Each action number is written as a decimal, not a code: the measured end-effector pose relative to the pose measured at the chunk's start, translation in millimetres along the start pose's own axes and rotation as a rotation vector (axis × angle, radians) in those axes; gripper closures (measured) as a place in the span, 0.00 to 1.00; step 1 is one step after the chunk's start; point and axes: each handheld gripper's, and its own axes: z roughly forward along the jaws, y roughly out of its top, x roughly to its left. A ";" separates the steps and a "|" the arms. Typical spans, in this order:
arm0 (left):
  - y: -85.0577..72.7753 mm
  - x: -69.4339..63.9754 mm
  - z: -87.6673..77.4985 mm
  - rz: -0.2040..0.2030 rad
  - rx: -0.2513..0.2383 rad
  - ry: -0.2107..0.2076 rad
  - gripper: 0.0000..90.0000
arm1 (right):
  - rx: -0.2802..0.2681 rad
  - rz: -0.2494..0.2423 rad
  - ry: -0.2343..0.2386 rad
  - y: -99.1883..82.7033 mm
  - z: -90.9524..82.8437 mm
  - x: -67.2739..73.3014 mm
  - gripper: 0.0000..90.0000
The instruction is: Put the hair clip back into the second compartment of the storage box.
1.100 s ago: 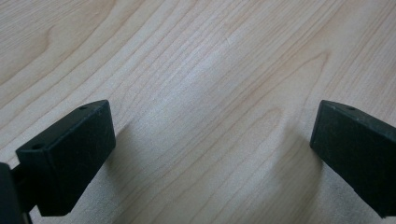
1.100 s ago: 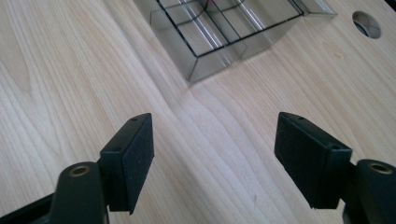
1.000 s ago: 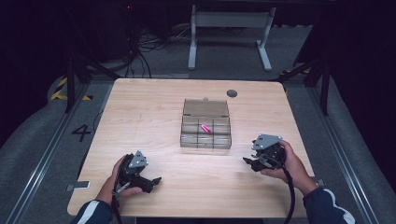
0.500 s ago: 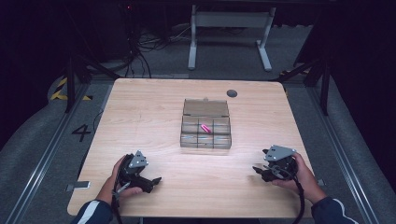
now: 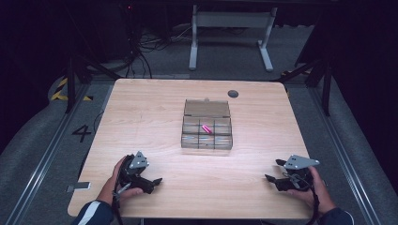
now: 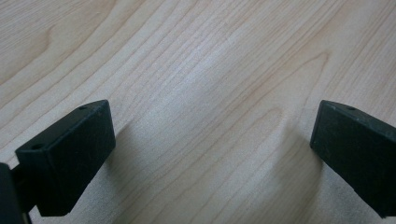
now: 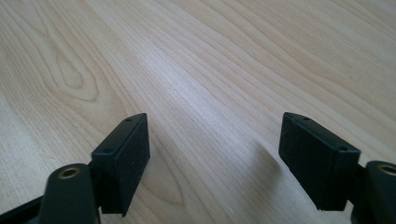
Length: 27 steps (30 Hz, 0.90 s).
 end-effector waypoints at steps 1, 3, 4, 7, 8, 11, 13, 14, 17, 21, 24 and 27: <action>0.1 0.1 0.0 0.000 0.001 0.000 0.00 | -0.012 0.030 0.005 -3.6 -0.6 -1.5 0.25; 0.0 0.1 0.0 0.000 0.000 -0.001 0.00 | 0.005 0.079 -0.004 -6.2 -2.3 -4.9 0.20; 0.0 0.1 0.0 0.000 0.000 -0.001 0.00 | 0.009 0.093 0.000 -6.8 -2.6 -6.5 0.20; -0.1 -0.1 -0.1 0.000 0.001 0.000 0.00 | 0.007 0.095 -0.005 -6.9 -2.5 -6.5 0.20; -0.1 -0.1 -0.1 0.000 0.001 0.000 0.01 | 0.007 0.095 -0.005 -6.9 -2.5 -6.4 0.20; -0.1 -0.3 -0.3 -0.001 0.002 0.004 0.01 | 0.008 0.098 -0.008 -6.9 -2.4 -6.3 0.19; -0.1 -0.4 -0.2 -0.002 0.001 0.004 0.01 | 0.010 0.102 -0.015 -6.9 -2.3 -6.1 0.18; -0.1 -0.5 -0.1 -0.004 0.001 0.003 0.01 | 0.010 0.102 -0.015 -6.9 -2.3 -6.1 0.18; -0.2 -0.8 -0.4 -0.006 0.003 0.006 0.01 | 0.013 0.104 -0.015 -6.8 -2.4 -6.2 0.18; -0.1 -0.8 -0.5 -0.005 0.003 0.007 0.01 | 0.012 0.106 -0.018 -6.8 -2.1 -6.2 0.17; -0.1 -0.8 -0.5 -0.005 0.003 0.007 0.01 | 0.013 0.108 -0.019 -6.7 -1.9 -6.2 0.17; 0.0 -0.7 -0.4 -0.006 0.004 0.007 0.01 | 0.013 0.108 -0.019 -6.7 -1.9 -6.1 0.16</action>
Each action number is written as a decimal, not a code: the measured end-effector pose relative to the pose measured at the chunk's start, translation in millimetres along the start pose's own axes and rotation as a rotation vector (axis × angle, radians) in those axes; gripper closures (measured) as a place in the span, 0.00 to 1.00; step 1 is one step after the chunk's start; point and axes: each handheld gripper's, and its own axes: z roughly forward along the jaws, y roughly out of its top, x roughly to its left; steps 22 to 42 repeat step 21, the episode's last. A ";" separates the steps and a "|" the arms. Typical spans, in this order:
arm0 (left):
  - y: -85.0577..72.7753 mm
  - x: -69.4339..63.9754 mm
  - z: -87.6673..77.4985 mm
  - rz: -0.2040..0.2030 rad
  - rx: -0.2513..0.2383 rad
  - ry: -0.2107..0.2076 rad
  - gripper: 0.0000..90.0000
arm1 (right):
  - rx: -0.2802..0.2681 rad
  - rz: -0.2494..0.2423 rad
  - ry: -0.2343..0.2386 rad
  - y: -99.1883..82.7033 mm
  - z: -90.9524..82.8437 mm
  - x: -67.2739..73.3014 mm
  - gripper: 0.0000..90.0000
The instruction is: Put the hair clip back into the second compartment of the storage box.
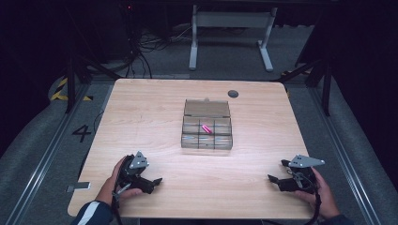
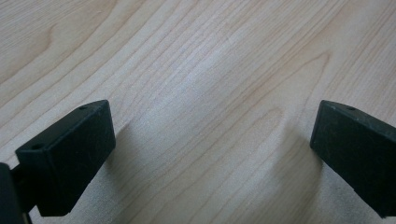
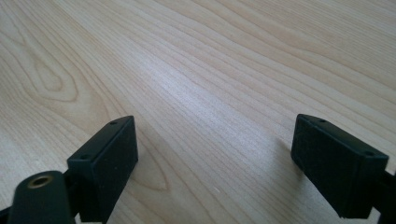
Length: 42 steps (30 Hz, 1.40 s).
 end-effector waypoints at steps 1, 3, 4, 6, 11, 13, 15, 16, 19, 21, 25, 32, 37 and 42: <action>0.1 0.0 0.2 -0.002 -0.001 -0.001 0.01 | 0.000 0.000 0.000 0.0 0.0 0.0 0.16; 0.3 0.1 0.4 -0.001 -0.001 0.000 0.00 | 0.000 0.000 -0.001 0.0 0.1 0.0 0.16; 0.3 0.1 0.5 -0.002 -0.001 0.000 0.00 | 0.001 0.000 -0.002 0.1 0.1 0.1 0.16; 0.5 0.3 0.6 -0.002 0.000 0.000 0.00 | 0.000 0.003 -0.007 0.0 0.1 0.5 0.16; 0.6 0.1 1.0 -0.007 -0.003 0.000 0.00 | 0.003 0.005 -0.009 0.1 0.3 0.2 0.15; 0.6 0.0 1.0 -0.008 -0.003 0.001 0.00 | 0.005 0.008 -0.012 0.2 0.4 0.1 0.13; 0.6 0.0 1.0 -0.007 -0.003 0.001 0.00 | 0.012 0.015 -0.020 0.4 0.8 -0.2 0.10; 0.6 0.0 1.0 -0.007 -0.003 0.001 0.00 | 0.013 0.016 -0.024 0.4 1.0 -0.4 0.09; 0.6 -0.1 0.9 -0.008 -0.003 0.003 0.00 | 0.027 0.033 -0.039 1.0 2.2 -1.3 0.03; 0.6 -0.2 1.0 -0.010 -0.003 0.004 0.00 | 0.038 0.042 -0.053 1.3 3.1 -2.0 0.00; 0.6 -0.2 1.0 -0.010 -0.003 0.004 0.00 | 0.038 0.042 -0.053 1.3 3.1 -2.0 0.00; 0.6 -0.2 1.0 -0.010 -0.003 0.004 0.00 | 0.038 0.042 -0.053 1.3 3.1 -2.0 0.00; 0.6 -0.2 1.0 -0.010 -0.003 0.004 0.00 | 0.038 0.042 -0.053 1.3 3.1 -2.0 0.00; 0.6 -0.2 1.0 -0.010 -0.003 0.004 0.00 | 0.038 0.042 -0.053 1.3 3.1 -2.0 0.00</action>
